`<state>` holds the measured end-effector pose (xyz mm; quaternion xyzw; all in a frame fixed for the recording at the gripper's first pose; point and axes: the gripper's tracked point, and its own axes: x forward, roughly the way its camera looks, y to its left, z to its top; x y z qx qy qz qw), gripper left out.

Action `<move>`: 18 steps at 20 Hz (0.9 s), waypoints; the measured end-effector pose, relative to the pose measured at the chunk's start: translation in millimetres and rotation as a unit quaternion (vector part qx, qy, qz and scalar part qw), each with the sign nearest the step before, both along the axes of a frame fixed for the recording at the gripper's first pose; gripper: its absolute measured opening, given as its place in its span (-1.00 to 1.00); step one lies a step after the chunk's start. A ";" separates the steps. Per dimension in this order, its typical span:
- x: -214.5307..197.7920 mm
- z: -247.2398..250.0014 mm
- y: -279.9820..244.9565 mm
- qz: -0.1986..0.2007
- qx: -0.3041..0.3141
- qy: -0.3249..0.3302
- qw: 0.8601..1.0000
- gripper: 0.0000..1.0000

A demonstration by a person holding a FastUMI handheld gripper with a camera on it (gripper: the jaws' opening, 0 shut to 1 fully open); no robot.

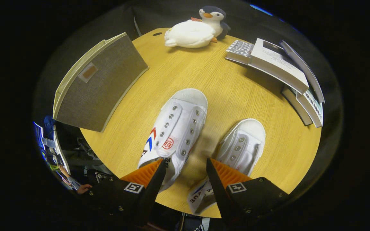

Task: Open the storage box then place both shoes into the box .Put the left shoe in first, then the right shoe, with the right side of both shoes facing outward in a uniform manner.

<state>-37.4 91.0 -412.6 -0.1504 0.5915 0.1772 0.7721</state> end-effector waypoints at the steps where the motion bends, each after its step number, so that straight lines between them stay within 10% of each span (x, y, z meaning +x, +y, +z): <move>1: 4.2 -1.1 1.6 -0.001 -0.003 0.000 1.000 0.60; 5: 9.5 -13.4 4.2 0.018 -0.033 0.000 0.999 0.60; 7: 4.9 -26.6 8.0 0.002 -0.019 0.018 1.000 0.28; 8: -0.2 -27.8 11.9 -0.013 -0.015 0.032 0.999 -0.31; 10: 1.4 -28.6 8.2 -0.032 -0.028 0.027 0.999 -0.48; 11: 3.1 -25.1 8.0 -0.047 -0.020 0.027 0.998 -0.96; 18: 0.9 -9.1 14.5 -0.086 0.029 0.031 0.995 -0.97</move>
